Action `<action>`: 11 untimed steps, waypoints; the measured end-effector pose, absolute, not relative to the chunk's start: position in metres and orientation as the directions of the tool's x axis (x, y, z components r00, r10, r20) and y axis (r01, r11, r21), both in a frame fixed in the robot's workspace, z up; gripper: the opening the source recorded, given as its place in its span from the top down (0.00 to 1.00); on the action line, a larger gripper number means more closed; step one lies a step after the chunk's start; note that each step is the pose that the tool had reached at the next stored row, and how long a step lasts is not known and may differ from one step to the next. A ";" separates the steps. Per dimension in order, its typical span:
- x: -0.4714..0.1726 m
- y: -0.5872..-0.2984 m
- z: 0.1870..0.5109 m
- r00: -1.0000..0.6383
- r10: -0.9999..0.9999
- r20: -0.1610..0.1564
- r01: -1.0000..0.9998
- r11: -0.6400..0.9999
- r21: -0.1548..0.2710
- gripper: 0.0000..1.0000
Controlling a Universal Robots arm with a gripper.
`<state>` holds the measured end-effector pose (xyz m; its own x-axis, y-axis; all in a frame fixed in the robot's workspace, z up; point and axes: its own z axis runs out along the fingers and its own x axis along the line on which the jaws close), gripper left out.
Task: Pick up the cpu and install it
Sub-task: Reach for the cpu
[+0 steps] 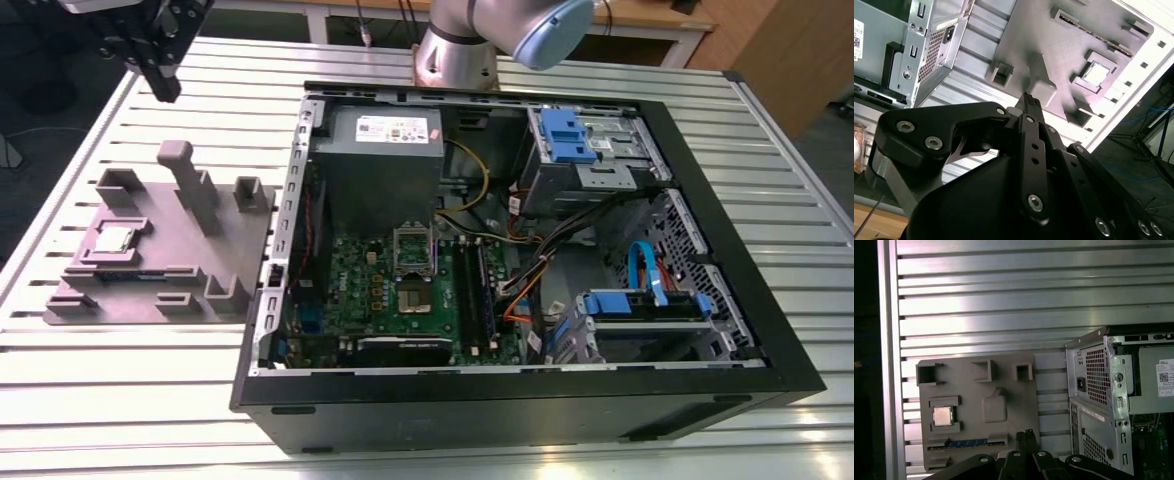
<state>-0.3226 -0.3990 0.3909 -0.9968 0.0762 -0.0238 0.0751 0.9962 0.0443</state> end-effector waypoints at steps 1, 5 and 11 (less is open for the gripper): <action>-0.323 -0.399 0.391 -0.997 0.076 -0.024 0.075 0.996 0.044 0.90; -0.325 -0.399 0.391 -0.997 0.076 -0.024 0.075 0.996 0.044 0.90; -0.328 -0.399 0.391 -0.997 0.076 -0.024 0.075 0.996 0.044 0.90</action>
<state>-0.3279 -0.3989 0.3909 -0.9968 0.0763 -0.0238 0.0752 0.9962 0.0443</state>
